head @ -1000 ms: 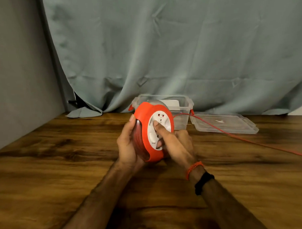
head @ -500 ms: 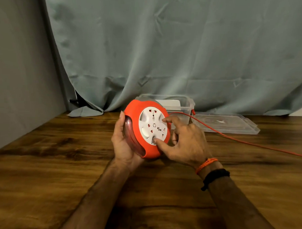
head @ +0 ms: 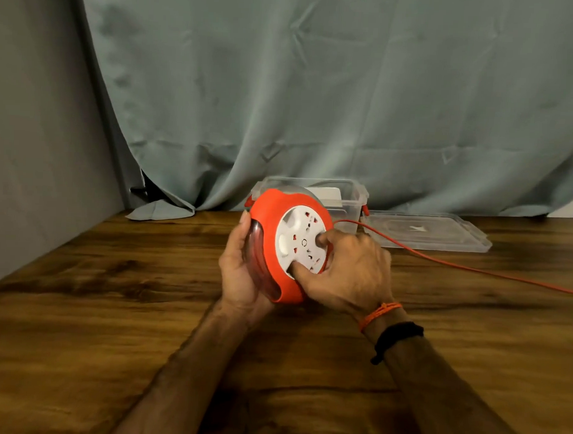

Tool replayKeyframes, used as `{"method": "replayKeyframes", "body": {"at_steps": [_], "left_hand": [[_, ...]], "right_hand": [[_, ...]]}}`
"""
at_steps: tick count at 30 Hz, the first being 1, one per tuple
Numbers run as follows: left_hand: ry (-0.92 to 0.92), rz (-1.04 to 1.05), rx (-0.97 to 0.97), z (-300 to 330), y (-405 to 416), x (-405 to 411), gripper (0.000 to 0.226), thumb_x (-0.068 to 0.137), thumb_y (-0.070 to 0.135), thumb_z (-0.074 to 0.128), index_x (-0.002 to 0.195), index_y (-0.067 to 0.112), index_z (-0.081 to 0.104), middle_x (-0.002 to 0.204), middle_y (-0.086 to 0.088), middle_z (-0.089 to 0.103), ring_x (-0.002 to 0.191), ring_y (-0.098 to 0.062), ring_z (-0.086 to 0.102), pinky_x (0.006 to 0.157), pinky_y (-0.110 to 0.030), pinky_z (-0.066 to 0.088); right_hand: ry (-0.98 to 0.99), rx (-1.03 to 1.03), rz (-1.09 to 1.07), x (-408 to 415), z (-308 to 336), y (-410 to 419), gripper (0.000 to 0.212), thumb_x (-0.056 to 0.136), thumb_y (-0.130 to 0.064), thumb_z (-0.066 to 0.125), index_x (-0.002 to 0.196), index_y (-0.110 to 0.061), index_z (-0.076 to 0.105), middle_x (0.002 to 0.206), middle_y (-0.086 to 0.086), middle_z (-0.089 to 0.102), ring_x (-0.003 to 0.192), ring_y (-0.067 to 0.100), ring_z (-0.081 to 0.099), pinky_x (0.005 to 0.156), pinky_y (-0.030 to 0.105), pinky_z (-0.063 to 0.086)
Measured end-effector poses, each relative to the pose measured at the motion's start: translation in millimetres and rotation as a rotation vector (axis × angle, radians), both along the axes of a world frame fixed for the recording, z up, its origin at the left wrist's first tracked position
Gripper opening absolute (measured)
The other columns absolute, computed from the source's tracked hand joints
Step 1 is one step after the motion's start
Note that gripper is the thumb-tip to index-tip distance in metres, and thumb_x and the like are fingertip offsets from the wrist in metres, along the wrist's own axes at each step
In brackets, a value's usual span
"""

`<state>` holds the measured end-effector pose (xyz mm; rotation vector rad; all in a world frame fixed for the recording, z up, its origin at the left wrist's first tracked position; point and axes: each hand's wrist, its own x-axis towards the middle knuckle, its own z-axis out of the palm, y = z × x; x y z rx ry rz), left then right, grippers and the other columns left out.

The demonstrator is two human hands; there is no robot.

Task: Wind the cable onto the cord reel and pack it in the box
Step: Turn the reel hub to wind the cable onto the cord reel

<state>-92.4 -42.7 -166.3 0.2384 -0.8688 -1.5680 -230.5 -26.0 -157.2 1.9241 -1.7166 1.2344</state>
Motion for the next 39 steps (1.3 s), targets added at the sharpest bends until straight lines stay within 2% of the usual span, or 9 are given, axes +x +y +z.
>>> {"method": "replayKeyframes", "body": {"at_steps": [5,11,13,15,19,24,28,32,39], "left_hand": [[-0.064,0.059,-0.011,-3.6,-1.7,-2.5,0.068,0.088,0.052,0.044,0.132,0.001,0.057,0.127,-0.027,0.062,0.121,-0.042,0.057,0.103,-0.053,0.046],[-0.073,0.118,-0.068,-4.5,-1.9,-4.6,0.058,0.084,0.046,0.053,0.122,0.005,0.067,0.117,-0.023,0.069,0.109,-0.035,0.065,0.095,-0.045,0.053],[-0.123,0.082,-0.091,-3.8,-1.2,-5.2,0.051,0.086,0.046,0.048,0.111,0.01,0.073,0.1,-0.015,0.074,0.091,-0.027,0.071,0.082,-0.037,0.058],[-0.099,0.088,-0.061,-3.9,-1.8,-4.7,0.052,0.086,0.047,0.048,0.111,0.008,0.073,0.099,-0.017,0.074,0.088,-0.028,0.07,0.082,-0.039,0.058],[-0.03,0.057,-0.047,-0.6,-0.4,-3.2,0.061,0.085,0.053,0.046,0.112,0.006,0.073,0.107,-0.02,0.073,0.098,-0.037,0.065,0.088,-0.044,0.055],[0.045,0.043,-0.025,1.1,0.9,-1.5,0.068,0.09,0.053,0.043,0.134,0.002,0.055,0.132,-0.027,0.059,0.124,-0.042,0.055,0.107,-0.057,0.04],[0.051,0.036,-0.012,3.0,2.5,0.4,0.07,0.09,0.054,0.041,0.135,0.003,0.055,0.133,-0.026,0.058,0.126,-0.042,0.053,0.105,-0.057,0.042],[0.037,0.05,-0.004,3.6,2.3,0.6,0.075,0.088,0.056,0.043,0.141,0.004,0.047,0.137,-0.028,0.054,0.127,-0.044,0.051,0.104,-0.058,0.043],[0.005,0.043,-0.005,-0.3,0.1,1.1,0.073,0.086,0.058,0.046,0.135,0.006,0.055,0.133,-0.026,0.058,0.125,-0.042,0.054,0.105,-0.059,0.042]], "right_hand": [[-0.242,0.119,0.001,3.4,1.2,-0.1,0.063,0.043,-0.073,0.058,0.079,-0.023,0.069,0.082,-0.009,0.071,0.085,0.019,0.065,0.074,0.03,0.049],[-0.612,0.356,0.149,17.4,1.4,2.2,0.061,0.052,-0.078,0.056,0.041,-0.018,0.062,0.035,-0.009,0.051,0.037,0.005,0.05,0.047,0.024,0.038],[-0.86,0.483,0.259,23.0,0.4,0.0,0.06,0.062,-0.08,0.051,0.041,-0.026,0.066,0.039,-0.009,0.057,0.041,0.009,0.052,0.052,0.025,0.036],[-0.937,0.525,0.314,26.2,0.8,-2.1,0.063,0.064,-0.081,0.048,0.043,-0.025,0.069,0.045,-0.005,0.063,0.048,0.014,0.052,0.055,0.028,0.036],[-0.811,0.4,0.361,20.7,4.8,-4.2,0.054,0.072,-0.071,0.059,0.05,-0.023,0.073,0.054,-0.009,0.069,0.061,0.009,0.065,0.069,0.029,0.05],[-0.381,0.055,0.241,-2.7,11.5,-1.7,0.029,0.069,-0.053,0.068,0.074,-0.025,0.065,0.04,-0.014,0.051,0.042,0.003,0.049,0.051,0.022,0.042],[-0.044,0.118,0.163,-10.2,13.8,2.6,0.043,0.068,-0.063,0.059,0.098,-0.033,0.061,0.054,-0.009,0.058,0.062,0.013,0.061,0.072,0.035,0.055],[-0.006,0.1,0.139,-9.1,8.8,0.8,0.064,0.062,-0.08,0.049,0.103,-0.033,0.063,0.067,-0.008,0.065,0.075,0.018,0.066,0.077,0.036,0.054],[0.042,0.018,0.086,-1.7,2.0,-0.8,0.072,0.066,-0.079,0.048,0.115,-0.029,0.064,0.094,0.0,0.073,0.093,0.024,0.066,0.079,0.033,0.048]]}}
